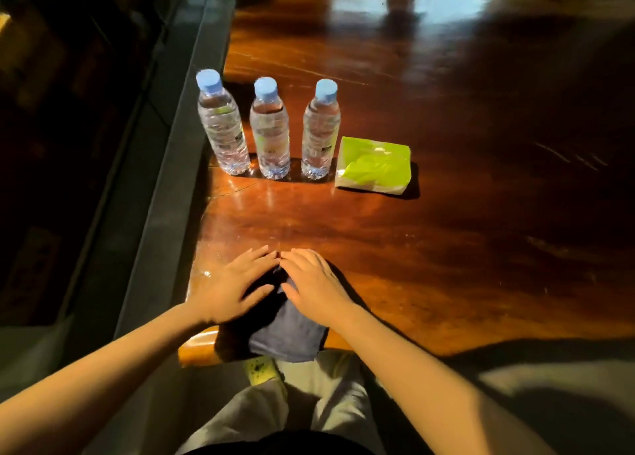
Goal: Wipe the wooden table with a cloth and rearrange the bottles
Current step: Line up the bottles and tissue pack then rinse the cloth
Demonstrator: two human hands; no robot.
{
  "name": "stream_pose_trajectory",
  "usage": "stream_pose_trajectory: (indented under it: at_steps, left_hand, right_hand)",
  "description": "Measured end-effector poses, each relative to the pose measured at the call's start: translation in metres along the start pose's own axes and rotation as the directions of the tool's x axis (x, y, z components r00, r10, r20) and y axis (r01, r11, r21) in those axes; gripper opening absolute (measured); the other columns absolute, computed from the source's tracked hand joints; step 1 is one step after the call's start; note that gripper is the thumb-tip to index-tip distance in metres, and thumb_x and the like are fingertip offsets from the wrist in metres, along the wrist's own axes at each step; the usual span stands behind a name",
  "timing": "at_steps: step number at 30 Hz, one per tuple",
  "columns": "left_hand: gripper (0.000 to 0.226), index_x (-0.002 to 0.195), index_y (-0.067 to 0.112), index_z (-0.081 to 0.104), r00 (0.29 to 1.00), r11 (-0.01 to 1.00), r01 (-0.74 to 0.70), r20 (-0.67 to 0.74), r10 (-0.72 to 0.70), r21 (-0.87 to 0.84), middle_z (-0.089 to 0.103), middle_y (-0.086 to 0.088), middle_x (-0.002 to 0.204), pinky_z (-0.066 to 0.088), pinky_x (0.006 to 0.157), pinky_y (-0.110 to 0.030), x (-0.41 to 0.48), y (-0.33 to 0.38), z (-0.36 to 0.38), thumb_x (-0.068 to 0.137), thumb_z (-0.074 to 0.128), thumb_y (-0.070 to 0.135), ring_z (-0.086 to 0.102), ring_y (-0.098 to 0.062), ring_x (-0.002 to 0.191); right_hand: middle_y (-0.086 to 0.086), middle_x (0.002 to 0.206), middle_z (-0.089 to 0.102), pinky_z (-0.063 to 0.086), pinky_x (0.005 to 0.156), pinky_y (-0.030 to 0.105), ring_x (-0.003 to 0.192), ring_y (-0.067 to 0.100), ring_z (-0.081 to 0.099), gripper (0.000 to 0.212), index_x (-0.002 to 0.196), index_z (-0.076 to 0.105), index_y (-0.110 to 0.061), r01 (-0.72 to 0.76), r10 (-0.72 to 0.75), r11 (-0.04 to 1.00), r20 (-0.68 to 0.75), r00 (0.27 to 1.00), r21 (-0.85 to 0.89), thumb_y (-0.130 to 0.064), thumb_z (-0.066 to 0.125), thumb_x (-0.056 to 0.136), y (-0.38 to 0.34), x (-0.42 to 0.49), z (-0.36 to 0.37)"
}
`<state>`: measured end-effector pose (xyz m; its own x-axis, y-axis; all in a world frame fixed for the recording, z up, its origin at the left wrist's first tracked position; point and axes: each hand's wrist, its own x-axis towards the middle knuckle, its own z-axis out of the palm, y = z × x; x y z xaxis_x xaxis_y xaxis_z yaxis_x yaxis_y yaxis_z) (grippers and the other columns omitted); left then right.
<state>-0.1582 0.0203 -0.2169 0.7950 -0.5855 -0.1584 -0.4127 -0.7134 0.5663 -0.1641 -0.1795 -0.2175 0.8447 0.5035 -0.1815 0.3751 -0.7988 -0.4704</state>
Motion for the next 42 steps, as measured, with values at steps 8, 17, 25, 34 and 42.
stream_pose_trajectory:
  at_steps: [8,17,25,34,42]
  left_hand:
    - [0.104,0.147,0.012,0.000,0.978,0.964,-0.130,0.190,0.086,0.232,-0.008,-0.008,0.155,-0.005,0.119,-0.037,-0.026,-0.023,0.020,0.074,0.038,0.076,-0.010,-0.024,0.145]
    - [0.087,0.147,0.017,0.003,0.986,0.972,-0.070,0.164,0.033,0.226,-0.007,-0.001,0.153,-0.011,0.115,-0.029,-0.025,-0.023,0.030,0.084,0.047,0.059,-0.011,-0.017,0.142]
    - [0.048,0.143,0.017,0.033,0.998,0.942,0.053,-0.032,-0.045,0.331,0.032,-0.005,0.152,0.003,0.118,-0.029,-0.017,-0.010,0.029,0.097,0.039,0.031,0.026,-0.017,0.143]
    - [0.034,0.121,0.014,0.059,0.936,0.908,0.315,-0.248,-0.249,0.277,0.061,-0.007,0.127,0.022,0.114,-0.030,-0.039,-0.020,0.002,0.095,0.037,0.017,0.054,-0.021,0.121]
    - [0.026,0.106,0.017,0.066,0.806,0.822,0.542,-0.383,-0.451,0.173,0.071,-0.004,0.106,0.027,0.113,-0.034,-0.085,-0.008,0.006,0.091,0.044,0.015,0.064,-0.021,0.104]
  right_hand:
    - [0.004,0.160,-0.013,-0.007,0.121,0.035,0.148,0.020,-0.014,0.100,0.151,-0.007,-0.011,-0.037,0.050,0.997,0.193,0.980,-0.074,-0.064,0.047,0.085,-0.018,-0.025,0.035]
    - [0.004,0.160,-0.014,-0.004,0.122,0.036,0.147,0.019,-0.016,0.094,0.151,-0.008,-0.014,-0.087,0.101,0.992,0.173,0.980,-0.088,-0.057,0.047,0.089,-0.024,-0.025,0.044]
    - [-0.002,0.161,0.000,0.000,0.119,0.028,0.149,0.015,-0.005,0.068,0.152,0.007,-0.020,-0.223,0.218,0.974,0.102,0.971,0.039,-0.027,0.048,0.098,-0.036,-0.007,0.044]
    - [0.006,0.161,0.004,0.006,0.121,0.030,0.149,0.021,0.002,0.061,0.151,0.012,-0.012,-0.059,0.062,0.998,0.193,0.979,-0.020,-0.003,0.041,0.098,-0.057,0.046,0.035]
    - [0.003,0.159,0.020,0.009,0.119,0.026,0.148,0.018,0.014,0.054,0.148,0.029,-0.013,0.194,-0.183,0.981,0.317,0.931,-0.005,-0.002,0.039,0.096,-0.079,0.067,0.028]
